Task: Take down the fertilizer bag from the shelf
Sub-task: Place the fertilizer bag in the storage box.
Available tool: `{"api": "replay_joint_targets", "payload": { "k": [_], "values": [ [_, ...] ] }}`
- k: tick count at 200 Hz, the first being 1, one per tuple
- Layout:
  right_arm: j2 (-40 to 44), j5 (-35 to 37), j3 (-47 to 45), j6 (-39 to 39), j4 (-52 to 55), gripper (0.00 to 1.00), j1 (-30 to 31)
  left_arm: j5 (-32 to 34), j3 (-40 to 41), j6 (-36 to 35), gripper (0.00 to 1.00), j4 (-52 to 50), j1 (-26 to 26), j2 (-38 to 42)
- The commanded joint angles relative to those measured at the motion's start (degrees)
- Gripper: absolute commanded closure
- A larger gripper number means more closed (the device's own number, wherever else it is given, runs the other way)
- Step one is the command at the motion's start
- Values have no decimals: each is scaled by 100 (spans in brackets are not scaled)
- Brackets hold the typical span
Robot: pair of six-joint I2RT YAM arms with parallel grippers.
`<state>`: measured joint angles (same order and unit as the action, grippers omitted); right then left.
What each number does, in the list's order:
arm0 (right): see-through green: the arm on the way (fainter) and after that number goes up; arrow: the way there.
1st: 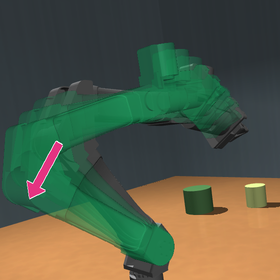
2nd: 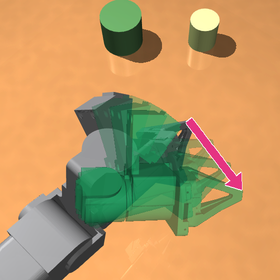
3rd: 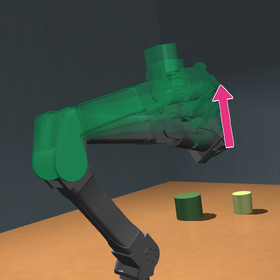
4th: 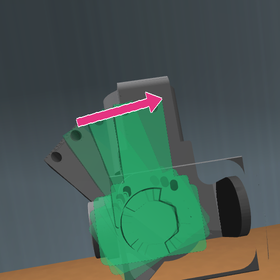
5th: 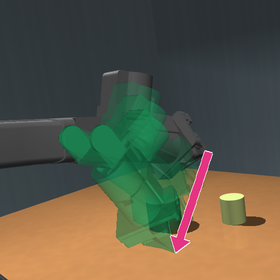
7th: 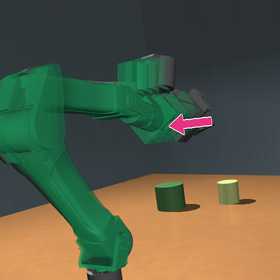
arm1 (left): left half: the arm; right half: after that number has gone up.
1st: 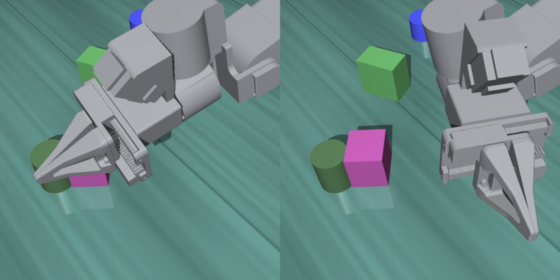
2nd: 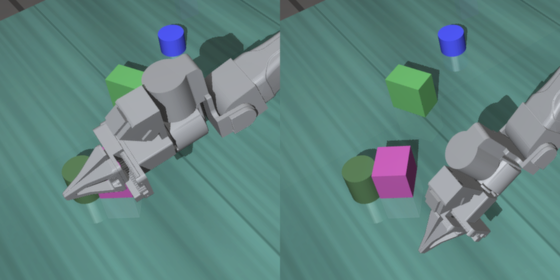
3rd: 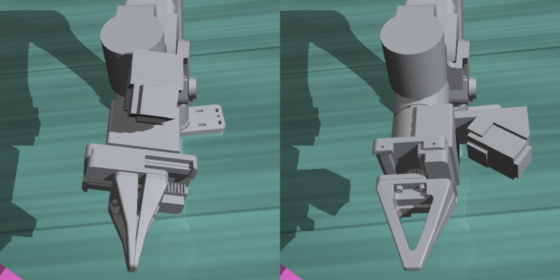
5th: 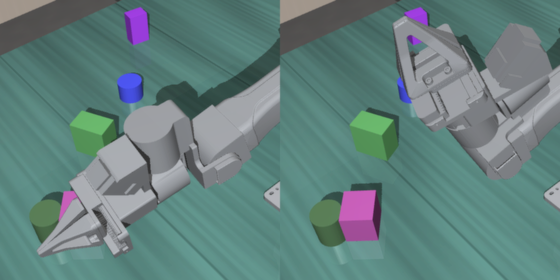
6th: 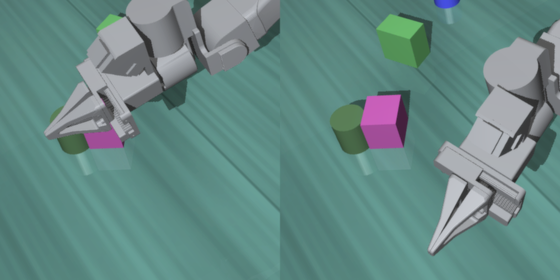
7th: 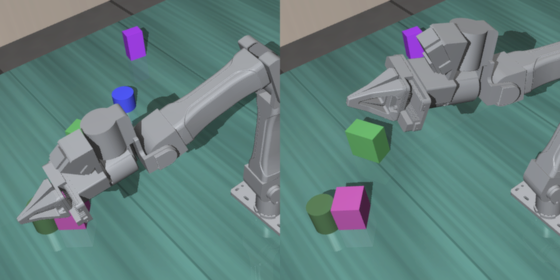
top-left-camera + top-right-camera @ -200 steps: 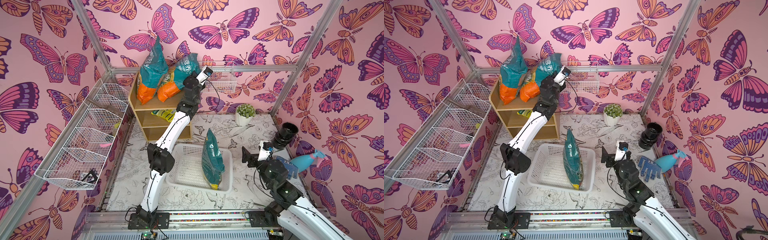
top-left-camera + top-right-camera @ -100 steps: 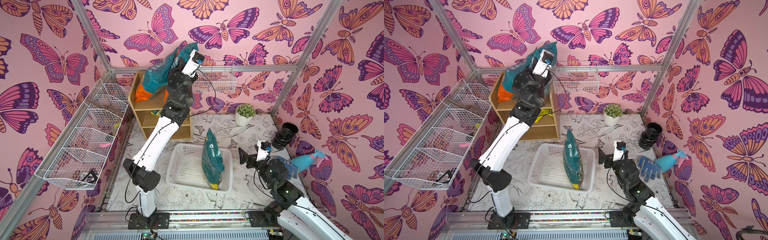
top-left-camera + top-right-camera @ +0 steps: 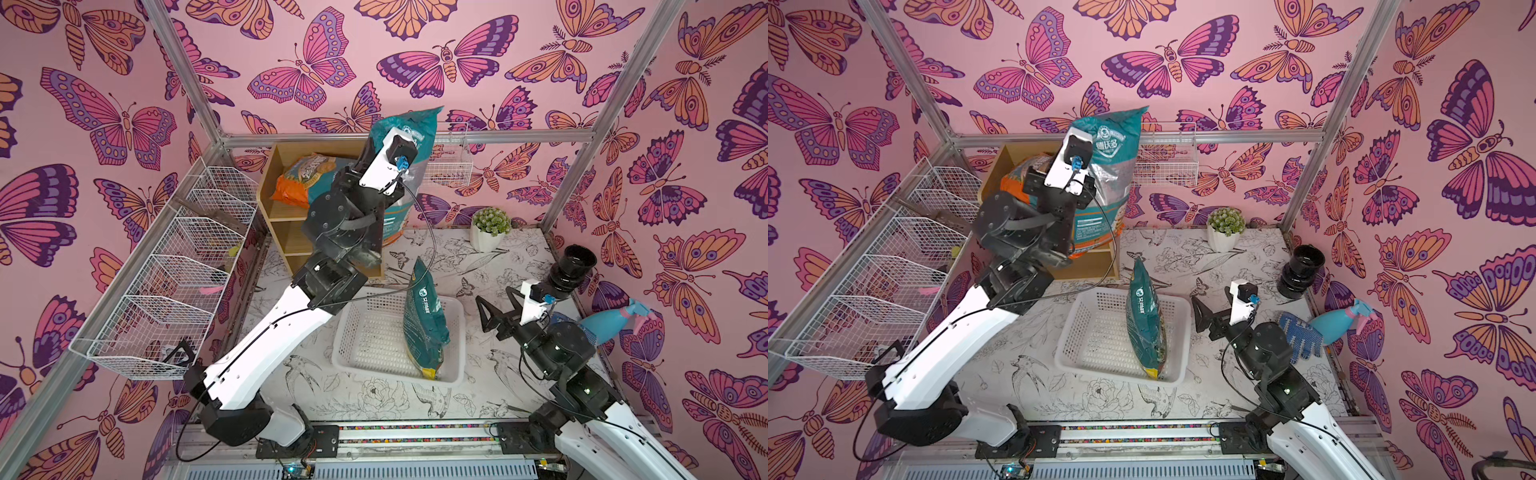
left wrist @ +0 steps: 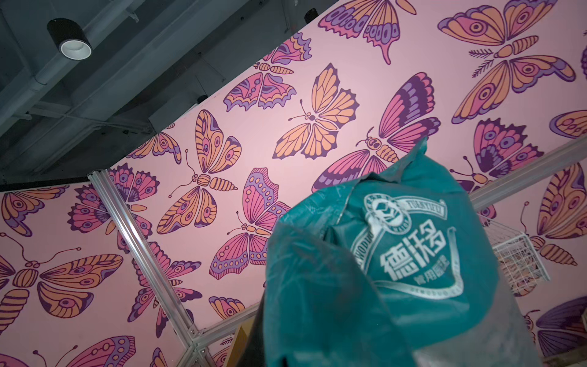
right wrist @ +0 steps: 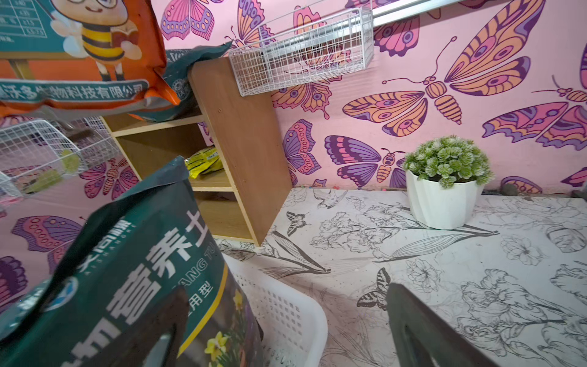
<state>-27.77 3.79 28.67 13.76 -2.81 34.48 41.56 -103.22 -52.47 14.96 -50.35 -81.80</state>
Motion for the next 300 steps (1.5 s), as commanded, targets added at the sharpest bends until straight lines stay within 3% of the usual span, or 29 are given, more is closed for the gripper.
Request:
{"api": "replay_joint_targets", "payload": {
  "k": [1, 31, 59, 66, 110, 153, 195, 252, 279, 300],
  "values": [
    [236, -405, 225, 298, 224, 2, -16, 407, 638, -309, 100, 2112, -280, 593],
    [336, -1037, 304, 571, 213, 12, 62, 1029, 1582, -1820, 100, 4498, -891, 802],
    [176, -1373, 399, 733, 105, 13, 344, 1410, 2171, -3480, 100, 6581, -1169, 620],
    [109, -1347, 452, 735, 133, 13, 463, 1587, 2312, -3700, 100, 6694, -1179, 633],
    [-474, -760, 823, 456, 354, 13, 1634, 2474, 4054, -2195, 99, 6695, -1217, 1639],
    [-1237, 341, 1286, 63, 571, 13, 2972, 2840, 4697, -1892, 99, 6690, -1218, 1735],
    [-1809, 2424, 1688, -148, 1106, 13, 4165, 3059, 5437, -1052, 99, 6669, -1263, 1759],
    [-2660, 4888, 2677, -773, 1530, 6, 6207, 3076, 5622, -870, 99, 6651, -1438, 1826],
    [-3227, 5351, 2983, -682, 1726, 4, 6470, 3121, 5700, -844, 99, 6643, -1520, 1801],
    [-3454, 5707, 2748, -825, 1201, 2, 6475, 3138, 5831, -681, 99, 6643, -1573, 1732]
  ]
}}
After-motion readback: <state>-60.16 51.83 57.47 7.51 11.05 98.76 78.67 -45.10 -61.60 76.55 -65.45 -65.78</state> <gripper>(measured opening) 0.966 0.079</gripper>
